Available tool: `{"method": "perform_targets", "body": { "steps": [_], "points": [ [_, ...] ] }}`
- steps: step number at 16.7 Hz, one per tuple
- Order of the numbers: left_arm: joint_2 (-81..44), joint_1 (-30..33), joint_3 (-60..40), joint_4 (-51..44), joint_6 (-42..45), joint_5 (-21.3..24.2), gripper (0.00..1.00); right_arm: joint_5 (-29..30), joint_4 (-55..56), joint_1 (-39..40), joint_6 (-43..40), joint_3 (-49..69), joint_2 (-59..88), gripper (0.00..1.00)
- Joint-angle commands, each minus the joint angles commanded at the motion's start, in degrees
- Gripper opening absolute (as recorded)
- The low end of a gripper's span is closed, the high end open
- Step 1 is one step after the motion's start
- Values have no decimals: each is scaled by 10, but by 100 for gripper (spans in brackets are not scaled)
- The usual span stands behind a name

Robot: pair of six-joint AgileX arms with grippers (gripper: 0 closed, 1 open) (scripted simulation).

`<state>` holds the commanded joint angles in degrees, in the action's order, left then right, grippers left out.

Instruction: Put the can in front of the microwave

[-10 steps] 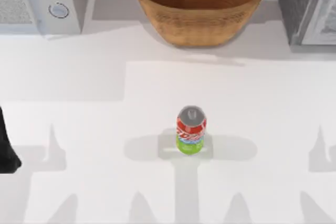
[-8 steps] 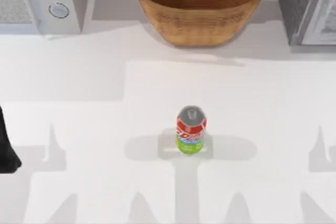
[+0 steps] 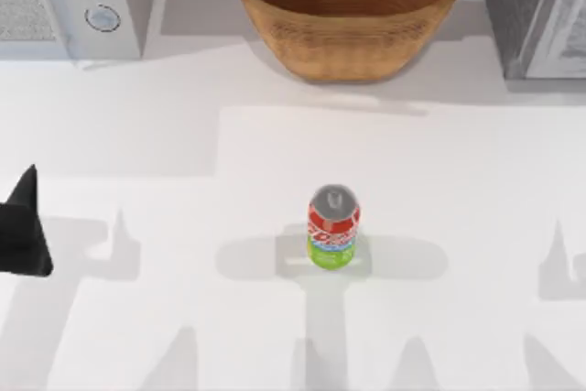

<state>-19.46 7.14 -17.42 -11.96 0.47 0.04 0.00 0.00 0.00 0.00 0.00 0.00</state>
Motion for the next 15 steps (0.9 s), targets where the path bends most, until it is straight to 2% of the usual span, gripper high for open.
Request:
{"method": "perform_targets", "body": {
  "steps": [15],
  "points": [
    [-797, 283, -726, -490, 9, 2, 100, 0, 0, 0, 0, 0, 0, 100]
  ]
}}
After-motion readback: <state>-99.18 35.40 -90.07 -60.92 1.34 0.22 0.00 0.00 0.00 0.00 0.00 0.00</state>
